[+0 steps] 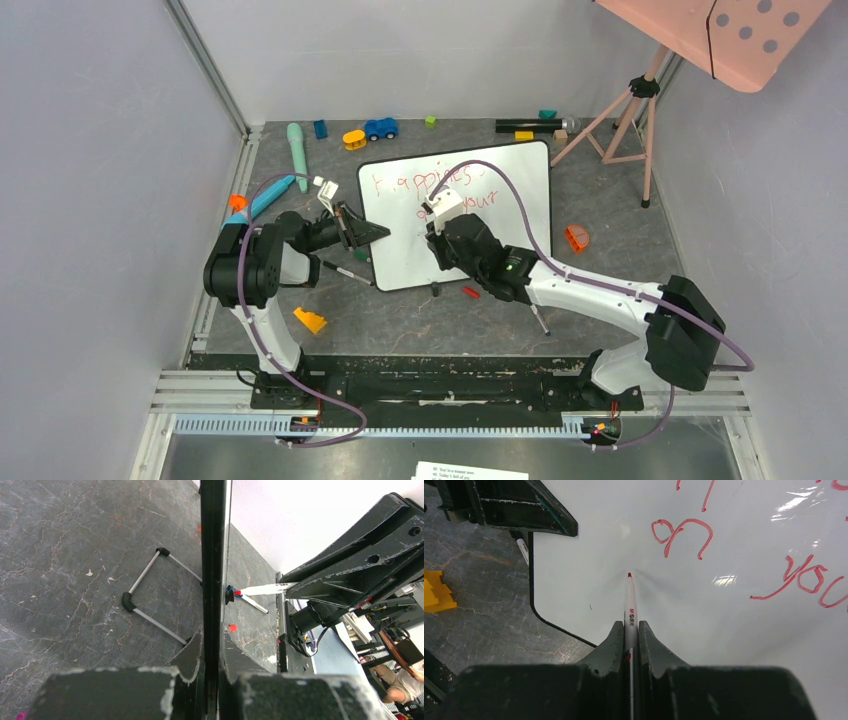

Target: Write a sentence on the whiteboard

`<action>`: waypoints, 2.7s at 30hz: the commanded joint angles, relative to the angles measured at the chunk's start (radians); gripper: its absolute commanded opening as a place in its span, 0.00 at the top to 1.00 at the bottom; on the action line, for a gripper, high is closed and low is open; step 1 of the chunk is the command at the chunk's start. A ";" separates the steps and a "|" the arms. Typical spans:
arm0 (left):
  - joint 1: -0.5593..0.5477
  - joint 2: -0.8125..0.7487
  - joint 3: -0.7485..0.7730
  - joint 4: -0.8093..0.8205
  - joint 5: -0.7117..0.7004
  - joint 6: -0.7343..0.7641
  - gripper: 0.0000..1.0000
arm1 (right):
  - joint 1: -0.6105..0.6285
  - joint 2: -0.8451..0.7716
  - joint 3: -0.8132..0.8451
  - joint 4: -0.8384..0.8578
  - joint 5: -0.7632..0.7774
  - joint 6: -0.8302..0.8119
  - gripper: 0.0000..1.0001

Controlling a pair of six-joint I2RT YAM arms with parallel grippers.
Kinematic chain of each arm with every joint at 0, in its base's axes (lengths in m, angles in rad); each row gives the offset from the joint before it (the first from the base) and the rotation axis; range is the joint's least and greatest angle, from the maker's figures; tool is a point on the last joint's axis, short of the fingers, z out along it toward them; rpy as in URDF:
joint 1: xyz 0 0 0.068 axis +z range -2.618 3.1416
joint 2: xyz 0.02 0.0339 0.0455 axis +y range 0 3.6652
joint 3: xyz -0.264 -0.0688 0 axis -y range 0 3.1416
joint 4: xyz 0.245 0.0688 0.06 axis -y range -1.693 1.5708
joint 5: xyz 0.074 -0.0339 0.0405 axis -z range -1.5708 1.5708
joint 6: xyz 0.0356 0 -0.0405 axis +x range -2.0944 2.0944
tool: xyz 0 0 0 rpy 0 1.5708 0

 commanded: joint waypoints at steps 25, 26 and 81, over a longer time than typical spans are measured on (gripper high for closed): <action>0.013 -0.009 0.004 0.056 -0.017 0.086 0.98 | 0.003 -0.010 -0.072 0.031 0.034 0.038 1.00; 0.013 -0.008 0.004 0.056 -0.017 0.086 0.98 | 0.004 -0.015 -0.083 0.031 0.026 0.044 1.00; 0.013 -0.010 0.003 0.056 -0.016 0.086 0.98 | -0.020 0.052 0.069 -0.004 0.055 -0.040 1.00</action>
